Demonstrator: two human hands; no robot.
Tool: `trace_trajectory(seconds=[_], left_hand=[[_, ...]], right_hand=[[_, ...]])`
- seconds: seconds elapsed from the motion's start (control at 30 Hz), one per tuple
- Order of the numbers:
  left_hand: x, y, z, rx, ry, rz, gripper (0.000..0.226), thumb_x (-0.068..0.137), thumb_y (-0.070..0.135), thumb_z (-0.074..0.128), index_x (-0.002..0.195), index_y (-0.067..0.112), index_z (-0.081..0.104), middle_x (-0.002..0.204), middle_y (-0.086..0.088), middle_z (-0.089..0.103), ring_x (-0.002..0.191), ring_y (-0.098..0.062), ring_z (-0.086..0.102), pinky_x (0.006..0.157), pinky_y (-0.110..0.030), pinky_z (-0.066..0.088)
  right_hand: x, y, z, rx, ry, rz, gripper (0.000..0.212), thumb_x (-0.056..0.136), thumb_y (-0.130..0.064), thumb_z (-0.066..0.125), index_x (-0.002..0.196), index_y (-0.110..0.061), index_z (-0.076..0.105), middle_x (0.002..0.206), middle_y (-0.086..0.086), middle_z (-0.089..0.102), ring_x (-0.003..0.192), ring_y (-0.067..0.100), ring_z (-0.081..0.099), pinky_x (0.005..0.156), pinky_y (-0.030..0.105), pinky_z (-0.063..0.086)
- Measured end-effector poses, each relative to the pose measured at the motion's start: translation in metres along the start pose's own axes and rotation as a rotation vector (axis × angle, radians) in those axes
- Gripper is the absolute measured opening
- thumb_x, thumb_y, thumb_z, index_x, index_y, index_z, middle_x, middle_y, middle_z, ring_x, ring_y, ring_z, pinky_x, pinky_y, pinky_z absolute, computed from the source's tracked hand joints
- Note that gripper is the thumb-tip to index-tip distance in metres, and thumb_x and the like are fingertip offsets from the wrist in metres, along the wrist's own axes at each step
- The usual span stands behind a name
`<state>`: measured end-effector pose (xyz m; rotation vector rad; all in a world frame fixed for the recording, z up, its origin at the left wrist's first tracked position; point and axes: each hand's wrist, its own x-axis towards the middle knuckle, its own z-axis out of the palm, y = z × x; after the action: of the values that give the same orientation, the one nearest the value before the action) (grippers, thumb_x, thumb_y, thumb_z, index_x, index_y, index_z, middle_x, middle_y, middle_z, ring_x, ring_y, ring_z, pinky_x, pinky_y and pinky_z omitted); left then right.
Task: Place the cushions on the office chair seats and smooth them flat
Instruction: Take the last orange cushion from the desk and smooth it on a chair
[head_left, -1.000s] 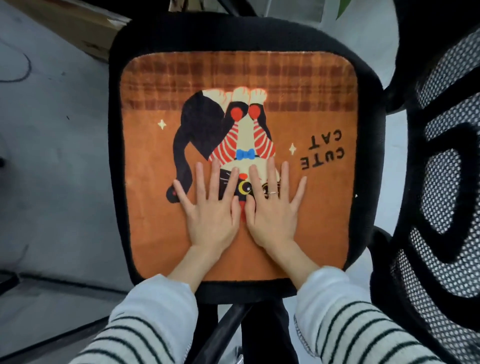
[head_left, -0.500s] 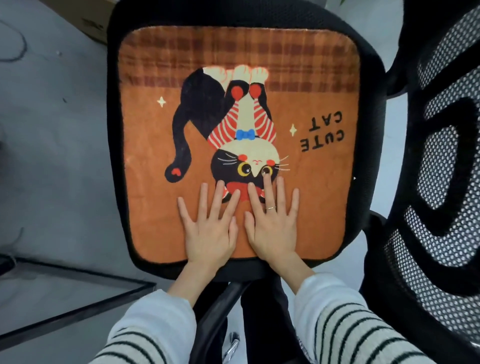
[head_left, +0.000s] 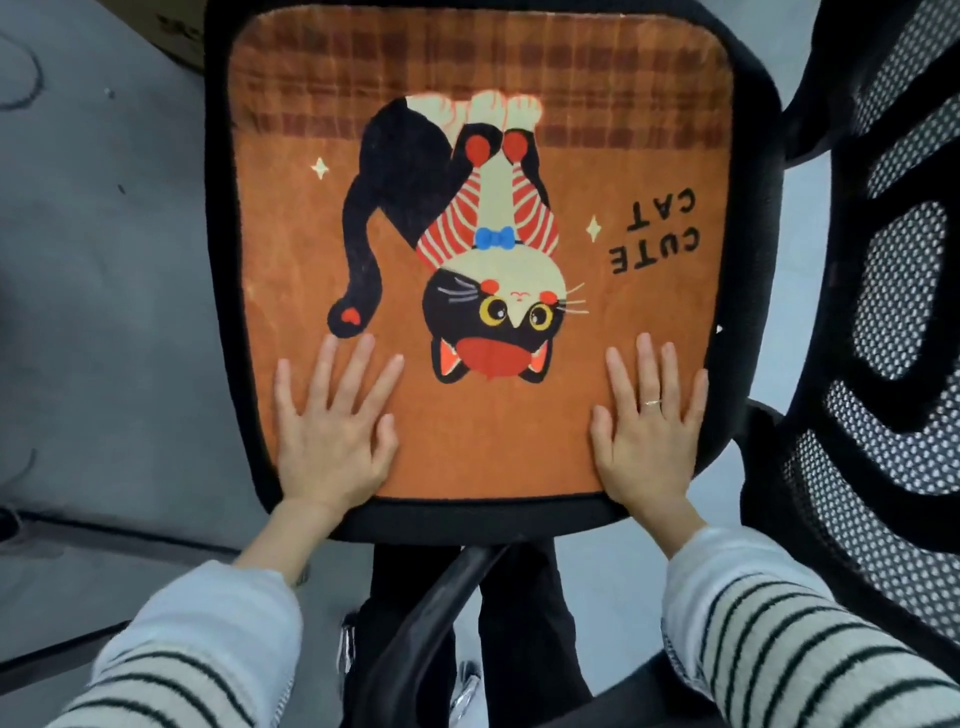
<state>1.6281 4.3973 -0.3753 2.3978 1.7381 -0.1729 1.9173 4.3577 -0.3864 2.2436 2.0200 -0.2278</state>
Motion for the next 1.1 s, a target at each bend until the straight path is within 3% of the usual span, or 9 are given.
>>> trace_trajectory(seconds=[0.2, 0.3, 0.37, 0.5, 0.6, 0.7, 0.77, 0.93, 1.1], left_hand=[[0.003, 0.003, -0.021, -0.046, -0.108, -0.047, 0.055, 0.090, 0.031, 0.034, 0.144, 0.026, 0.030, 0.154, -0.001, 0.024, 0.144, -0.026, 0.014, 0.114, -0.059, 0.005], [0.009, 0.005, -0.038, -0.203, -0.100, -0.316, 0.056, 0.092, 0.025, 0.035, 0.147, 0.026, 0.023, 0.158, -0.005, 0.011, 0.146, -0.027, 0.004, 0.116, -0.053, 0.003], [0.021, 0.003, -0.054, -0.322, -0.075, -0.541, 0.060, 0.093, 0.020, 0.038, 0.148, 0.024, 0.016, 0.158, -0.008, 0.004, 0.145, -0.031, 0.006, 0.115, -0.052, 0.012], [0.052, -0.002, -0.081, -0.433, -0.048, -0.768, 0.060, 0.097, 0.020, 0.038, 0.149, 0.018, 0.010, 0.151, -0.012, 0.024, 0.132, -0.035, 0.030, 0.103, -0.049, 0.031], [0.061, -0.005, -0.089, -0.474, -0.068, -0.931, 0.048, 0.098, 0.014, 0.039, 0.144, 0.008, 0.028, 0.134, -0.020, 0.044, 0.121, -0.039, 0.044, 0.095, -0.049, 0.039], [0.053, -0.009, -0.093, -0.640, -0.125, -1.116, 0.022, 0.092, 0.010, 0.049, 0.109, 0.001, 0.060, 0.104, -0.020, 0.061, 0.103, -0.038, 0.055, 0.086, -0.043, 0.047], [0.044, -0.011, -0.099, -0.848, -0.202, -1.249, 0.013, 0.087, 0.004, 0.053, 0.076, 0.002, 0.058, 0.077, -0.012, 0.057, 0.073, -0.028, 0.056, 0.069, -0.035, 0.049], [0.014, 0.021, -0.126, -1.158, -0.693, -1.322, 0.006, 0.090, 0.002, 0.056, 0.094, -0.002, 0.056, 0.080, -0.015, 0.062, 0.058, -0.021, 0.063, 0.043, -0.028, 0.055], [0.022, 0.043, -0.147, -0.966, -1.119, -0.923, 0.039, 0.098, 0.031, 0.045, 0.088, -0.003, 0.060, 0.055, -0.008, 0.066, 0.044, -0.013, 0.063, 0.054, -0.026, 0.056]], right_hand=[[0.007, -0.005, -0.027, 0.023, -0.111, 0.043, 0.054, 0.091, -0.037, 0.033, 0.143, -0.022, 0.037, 0.153, 0.008, 0.032, 0.142, 0.026, 0.020, 0.114, 0.054, 0.008], [0.020, -0.017, -0.049, 0.120, -0.145, 0.142, 0.047, 0.087, -0.032, 0.041, 0.132, -0.018, 0.050, 0.144, 0.010, 0.044, 0.136, 0.030, 0.035, 0.110, 0.060, 0.019], [0.038, -0.019, -0.067, 0.130, -0.158, 0.226, 0.051, 0.087, -0.030, 0.047, 0.135, -0.015, 0.044, 0.146, 0.013, 0.040, 0.135, 0.032, 0.035, 0.106, 0.061, 0.028], [0.083, -0.014, -0.090, 0.232, -0.280, 0.461, 0.076, 0.093, -0.038, 0.047, 0.151, -0.013, 0.004, 0.158, 0.013, 0.004, 0.141, 0.035, 0.017, 0.104, 0.057, 0.029], [0.106, -0.014, -0.096, 0.341, -0.233, 0.643, 0.067, 0.096, -0.025, 0.044, 0.149, -0.004, 0.008, 0.151, 0.020, 0.021, 0.135, 0.038, 0.026, 0.102, 0.055, 0.031], [0.119, -0.025, -0.108, 0.324, -0.113, 0.524, 0.055, 0.092, -0.003, 0.041, 0.145, -0.005, 0.026, 0.138, 0.022, 0.037, 0.126, 0.037, 0.038, 0.100, 0.050, 0.032], [0.127, -0.040, -0.124, 0.285, -0.079, 0.360, 0.055, 0.089, 0.002, 0.042, 0.142, -0.010, 0.035, 0.132, 0.018, 0.045, 0.121, 0.034, 0.043, 0.097, 0.047, 0.032], [0.156, -0.086, -0.173, 0.200, 0.035, -0.098, 0.053, 0.086, 0.001, 0.045, 0.136, -0.016, 0.045, 0.124, 0.012, 0.055, 0.112, 0.030, 0.049, 0.094, 0.041, 0.031], [0.172, -0.098, -0.190, 0.219, 0.024, -0.241, 0.060, 0.087, 0.002, 0.046, 0.143, -0.016, 0.036, 0.140, 0.010, 0.048, 0.132, 0.026, 0.041, 0.115, 0.044, 0.017]])
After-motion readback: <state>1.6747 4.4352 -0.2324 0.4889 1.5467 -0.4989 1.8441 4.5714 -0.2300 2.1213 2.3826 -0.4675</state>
